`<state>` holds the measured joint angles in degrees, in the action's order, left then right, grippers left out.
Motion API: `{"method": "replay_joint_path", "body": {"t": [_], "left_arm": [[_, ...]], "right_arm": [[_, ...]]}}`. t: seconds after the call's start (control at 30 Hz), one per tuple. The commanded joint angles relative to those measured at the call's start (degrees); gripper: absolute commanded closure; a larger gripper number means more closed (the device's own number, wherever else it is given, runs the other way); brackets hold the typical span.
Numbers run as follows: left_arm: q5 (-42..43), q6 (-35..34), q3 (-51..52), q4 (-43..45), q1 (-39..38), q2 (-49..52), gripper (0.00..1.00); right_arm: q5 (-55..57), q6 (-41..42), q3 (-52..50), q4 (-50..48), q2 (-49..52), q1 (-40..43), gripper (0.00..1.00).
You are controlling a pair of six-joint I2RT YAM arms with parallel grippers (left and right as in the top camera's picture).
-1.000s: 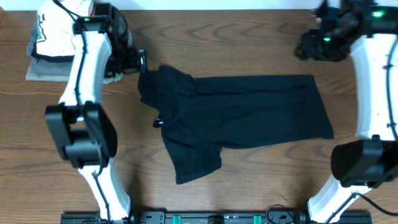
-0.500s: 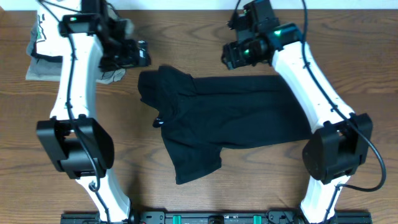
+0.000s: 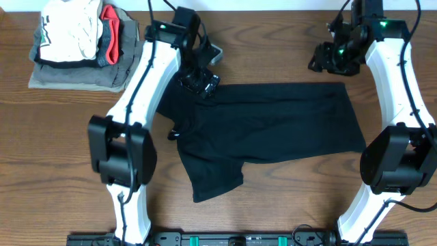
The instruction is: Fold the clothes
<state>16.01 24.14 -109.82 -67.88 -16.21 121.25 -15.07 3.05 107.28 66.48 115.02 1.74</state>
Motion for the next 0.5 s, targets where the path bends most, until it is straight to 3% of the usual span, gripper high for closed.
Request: {"method": "replay_joint_path", "body": {"t": [0.0, 0.17, 0.47], "left_arm": [[-2.4, 3.3, 0.9, -0.2, 1.1, 3.5, 0.16], [-2.3, 5.0, 0.9, -0.3, 1.0, 7.1, 0.16], [1.4, 5.0, 0.9, -2.6, 1.0, 7.6, 0.31]], "right_arm": [[-0.8, -3.2, 0.8, 0.8, -0.9, -1.0, 0.42], [-0.8, -3.1, 0.8, 1.2, -0.9, -1.1, 0.42], [-0.8, -3.1, 0.8, 1.2, -0.9, -1.4, 0.42]]}}
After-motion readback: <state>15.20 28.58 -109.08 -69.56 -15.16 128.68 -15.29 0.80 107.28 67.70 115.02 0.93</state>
